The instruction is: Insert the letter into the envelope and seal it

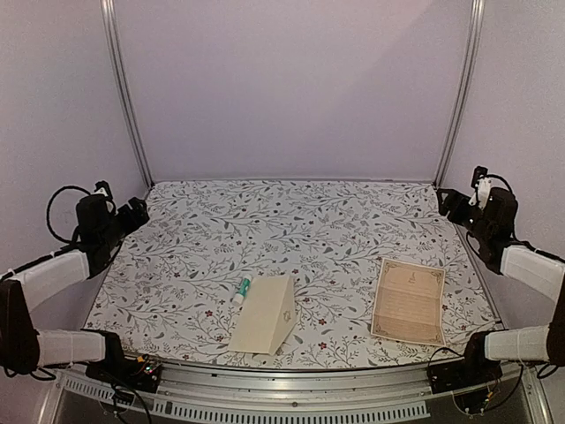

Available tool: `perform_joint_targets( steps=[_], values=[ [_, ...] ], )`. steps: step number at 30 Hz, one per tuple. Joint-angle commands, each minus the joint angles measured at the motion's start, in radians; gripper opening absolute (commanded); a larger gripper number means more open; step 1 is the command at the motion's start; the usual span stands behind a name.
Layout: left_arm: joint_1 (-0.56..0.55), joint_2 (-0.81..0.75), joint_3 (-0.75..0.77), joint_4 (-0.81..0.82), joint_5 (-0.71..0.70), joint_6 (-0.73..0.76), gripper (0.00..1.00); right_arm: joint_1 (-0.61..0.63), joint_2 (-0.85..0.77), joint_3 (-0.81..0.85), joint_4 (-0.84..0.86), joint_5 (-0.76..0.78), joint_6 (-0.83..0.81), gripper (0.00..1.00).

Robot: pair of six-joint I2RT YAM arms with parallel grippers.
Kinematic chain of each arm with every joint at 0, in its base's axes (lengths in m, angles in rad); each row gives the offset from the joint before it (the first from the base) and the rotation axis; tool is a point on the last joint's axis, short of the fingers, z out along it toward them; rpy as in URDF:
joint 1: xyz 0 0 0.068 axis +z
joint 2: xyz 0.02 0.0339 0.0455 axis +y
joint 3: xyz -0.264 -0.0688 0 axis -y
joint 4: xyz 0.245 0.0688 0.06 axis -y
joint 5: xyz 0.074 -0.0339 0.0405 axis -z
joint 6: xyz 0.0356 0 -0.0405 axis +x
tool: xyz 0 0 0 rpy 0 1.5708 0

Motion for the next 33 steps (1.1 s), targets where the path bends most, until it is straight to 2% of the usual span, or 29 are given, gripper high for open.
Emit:
perform_joint_targets(
  steps=[1, 5, 10, 14, 18, 21, 24, 28, 33],
  values=[
    [-0.02, 0.042, 0.05, -0.054, 0.134, 0.011, 0.96, -0.001, -0.061, 0.015, -0.107, -0.023, -0.001, 0.99],
    [-0.143, 0.066, 0.053, -0.065, 0.121, 0.052, 1.0, 0.005, -0.105, 0.039, -0.232, -0.069, -0.006, 0.99],
    [-0.344, 0.071, 0.058, -0.043, 0.152, 0.134, 1.0, 0.045, -0.196, 0.051, -0.416, -0.022, 0.004, 0.99],
    [-0.575, 0.079, 0.072, 0.028, 0.158, 0.26, 1.0, 0.089, -0.256, 0.071, -0.566, 0.047, 0.038, 0.99],
    [-0.804, 0.13, 0.109, 0.096, 0.12, 0.43, 0.99, 0.129, -0.306, 0.092, -0.646, 0.117, 0.106, 0.99],
    [-0.995, 0.212, 0.143, 0.15, 0.052, 0.585, 0.99, 0.141, -0.324, 0.108, -0.663, 0.129, 0.154, 0.99],
    [-1.136, 0.313, 0.198, 0.186, 0.063, 0.723, 0.98, 0.145, -0.332, 0.118, -0.677, 0.13, 0.171, 0.99],
    [-1.256, 0.446, 0.26, 0.254, 0.145, 0.866, 0.99, 0.146, -0.357, 0.103, -0.677, 0.115, 0.192, 0.99],
    [-1.367, 0.656, 0.441, 0.179, 0.121, 0.993, 0.99, 0.149, -0.402, 0.092, -0.69, 0.103, 0.201, 0.99]
  ],
)
